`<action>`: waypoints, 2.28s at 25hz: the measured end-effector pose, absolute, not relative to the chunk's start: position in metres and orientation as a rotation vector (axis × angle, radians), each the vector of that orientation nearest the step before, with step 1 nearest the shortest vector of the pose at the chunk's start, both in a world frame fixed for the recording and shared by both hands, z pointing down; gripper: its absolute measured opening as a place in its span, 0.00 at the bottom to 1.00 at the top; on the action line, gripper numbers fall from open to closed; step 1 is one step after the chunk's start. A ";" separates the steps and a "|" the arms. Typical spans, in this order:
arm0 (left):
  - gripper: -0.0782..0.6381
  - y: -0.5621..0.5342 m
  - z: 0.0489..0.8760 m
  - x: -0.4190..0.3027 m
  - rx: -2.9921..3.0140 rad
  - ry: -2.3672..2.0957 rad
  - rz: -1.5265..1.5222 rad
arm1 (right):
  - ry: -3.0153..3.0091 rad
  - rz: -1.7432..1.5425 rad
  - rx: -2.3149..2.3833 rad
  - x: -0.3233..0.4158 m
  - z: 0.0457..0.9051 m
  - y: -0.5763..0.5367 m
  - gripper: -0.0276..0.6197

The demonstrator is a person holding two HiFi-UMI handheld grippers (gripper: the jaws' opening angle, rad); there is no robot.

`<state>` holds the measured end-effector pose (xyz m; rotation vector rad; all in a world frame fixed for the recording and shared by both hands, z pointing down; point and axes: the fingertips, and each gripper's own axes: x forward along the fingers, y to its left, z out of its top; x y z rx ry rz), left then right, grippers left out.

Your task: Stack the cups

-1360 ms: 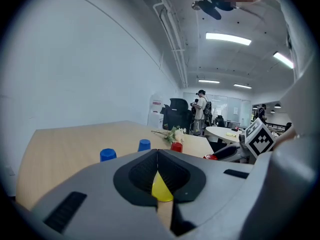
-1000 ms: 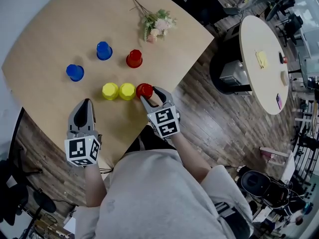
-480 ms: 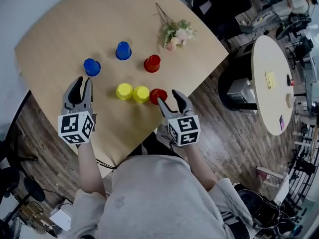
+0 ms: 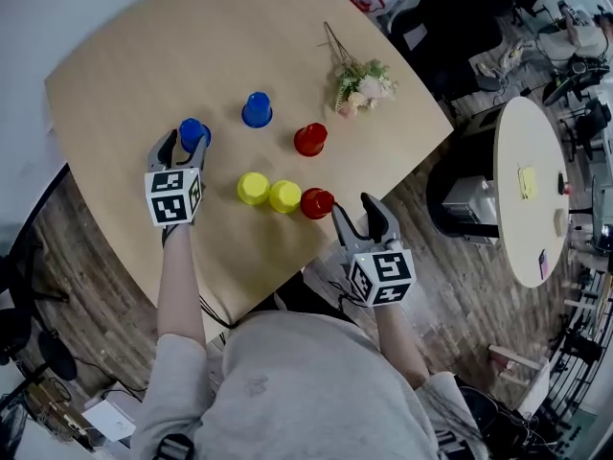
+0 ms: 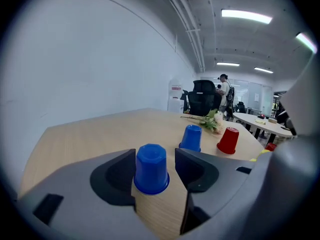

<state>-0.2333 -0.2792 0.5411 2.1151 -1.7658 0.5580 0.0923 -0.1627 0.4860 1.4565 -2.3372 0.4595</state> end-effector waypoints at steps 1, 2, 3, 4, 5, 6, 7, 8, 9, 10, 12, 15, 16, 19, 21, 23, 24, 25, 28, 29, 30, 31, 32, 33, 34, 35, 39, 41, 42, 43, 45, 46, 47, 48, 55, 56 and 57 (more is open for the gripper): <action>0.43 -0.282 0.549 -0.234 2.098 -1.769 0.578 | -2.334 0.459 1.462 0.094 0.486 -0.162 0.43; 0.43 -0.284 0.555 -0.235 2.084 -1.776 0.597 | -2.331 0.461 1.467 0.096 0.487 -0.162 0.43; 0.43 -0.286 0.560 -0.236 2.071 -1.786 0.612 | -2.327 0.464 1.473 0.097 0.487 -0.161 0.43; 0.43 -0.287 0.563 -0.237 2.058 -1.799 0.621 | -2.323 0.468 1.478 0.099 0.488 -0.161 0.43; 0.43 -0.288 0.565 -0.238 2.046 -1.813 0.623 | -2.320 0.473 1.483 0.100 0.488 -0.161 0.43; 0.42 -0.289 0.565 -0.240 2.038 -1.824 0.618 | -2.318 0.478 1.488 0.101 0.488 -0.161 0.43; 0.42 -0.289 0.563 -0.240 2.035 -1.828 0.612 | -2.318 0.481 1.492 0.102 0.489 -0.161 0.43; 0.42 -0.289 0.560 -0.239 2.043 -1.828 0.607 | -2.318 0.483 1.495 0.103 0.489 -0.162 0.43; 0.41 -0.289 0.555 -0.237 2.061 -1.824 0.599 | -2.320 0.485 1.495 0.103 0.489 -0.163 0.43; 0.41 -0.287 0.548 -0.233 2.088 -1.816 0.589 | -2.322 0.485 1.495 0.103 0.489 -0.164 0.43; 0.41 -0.283 0.529 -0.221 2.158 -1.781 0.560 | -2.331 0.485 1.491 0.102 0.488 -0.169 0.43; 0.41 -0.271 0.499 -0.193 2.273 -1.684 0.530 | -2.350 0.482 1.483 0.100 0.486 -0.177 0.43; 0.41 -0.266 0.489 -0.182 2.315 -1.650 0.525 | -2.358 0.480 1.478 0.099 0.486 -0.180 0.43; 0.41 -0.248 0.463 -0.150 2.430 -1.555 0.516 | -2.382 0.472 1.462 0.095 0.483 -0.186 0.43; 0.41 -0.233 0.450 -0.129 2.488 -1.490 0.504 | -2.397 0.468 1.452 0.091 0.481 -0.189 0.43; 0.41 -0.218 0.444 -0.109 2.525 -1.428 0.484 | -2.409 0.467 1.443 0.090 0.479 -0.190 0.43; 0.41 -0.211 0.443 -0.100 2.537 -1.399 0.480 | -2.413 0.467 1.439 0.089 0.479 -0.190 0.43; 0.41 -0.205 0.444 -0.092 2.546 -1.374 0.483 | -2.418 0.467 1.435 0.089 0.479 -0.191 0.43; 0.41 -0.191 0.450 -0.074 2.568 -1.323 0.520 | -2.428 0.469 1.423 0.086 0.479 -0.191 0.43; 0.41 -0.187 0.453 -0.071 2.566 -1.315 0.535 | -2.430 0.470 1.420 0.086 0.479 -0.191 0.43; 0.41 -0.183 0.457 -0.068 2.560 -1.309 0.548 | -2.432 0.472 1.417 0.086 0.479 -0.190 0.43; 0.41 -0.180 0.461 -0.066 2.554 -1.303 0.559 | -2.433 0.474 1.414 0.086 0.479 -0.189 0.43; 0.41 -0.177 0.464 -0.063 2.550 -1.295 0.569 | -2.434 0.476 1.412 0.086 0.479 -0.188 0.43; 0.41 -0.175 0.468 -0.061 2.548 -1.287 0.581 | -2.434 0.477 1.410 0.086 0.480 -0.188 0.43; 0.41 -0.173 0.471 -0.058 2.547 -1.280 0.596 | -2.434 0.478 1.408 0.086 0.481 -0.187 0.43; 0.41 -0.172 0.475 -0.056 2.547 -1.277 0.613 | -2.435 0.479 1.408 0.087 0.481 -0.186 0.43; 0.41 -0.170 0.485 -0.052 2.548 -1.276 0.677 | -2.433 0.483 1.411 0.090 0.482 -0.184 0.43; 0.41 -0.170 0.488 -0.051 2.550 -1.277 0.689 | -2.431 0.487 1.416 0.093 0.482 -0.183 0.43; 0.41 -0.170 0.488 -0.051 2.552 -1.279 0.691 | -2.430 0.488 1.418 0.094 0.482 -0.182 0.43; 0.42 -0.170 0.488 -0.050 2.554 -1.280 0.693 | -2.430 0.490 1.419 0.095 0.482 -0.182 0.43; 0.42 -0.169 0.488 -0.050 2.556 -1.275 0.690 | -2.431 0.493 1.418 0.096 0.482 -0.181 0.43; 0.41 -0.169 0.487 -0.049 2.556 -1.268 0.680 | -2.432 0.493 1.415 0.097 0.482 -0.182 0.43; 0.41 -0.168 0.485 -0.048 2.555 -1.265 0.663 | -2.434 0.491 1.410 0.098 0.481 -0.183 0.43; 0.42 -0.168 0.483 -0.049 2.553 -1.268 0.642 | -2.436 0.485 1.400 0.098 0.481 -0.186 0.43; 0.41 -0.157 0.452 -0.070 2.519 -1.402 0.471 | -2.449 0.452 1.214 0.086 0.485 -0.233 0.43; 0.41 -0.155 0.448 -0.075 2.500 -1.430 0.447 | -2.446 0.459 1.179 0.083 0.488 -0.240 0.43; 0.41 -0.152 0.446 -0.081 2.479 -1.460 0.427 | -2.442 0.468 1.145 0.079 0.492 -0.248 0.43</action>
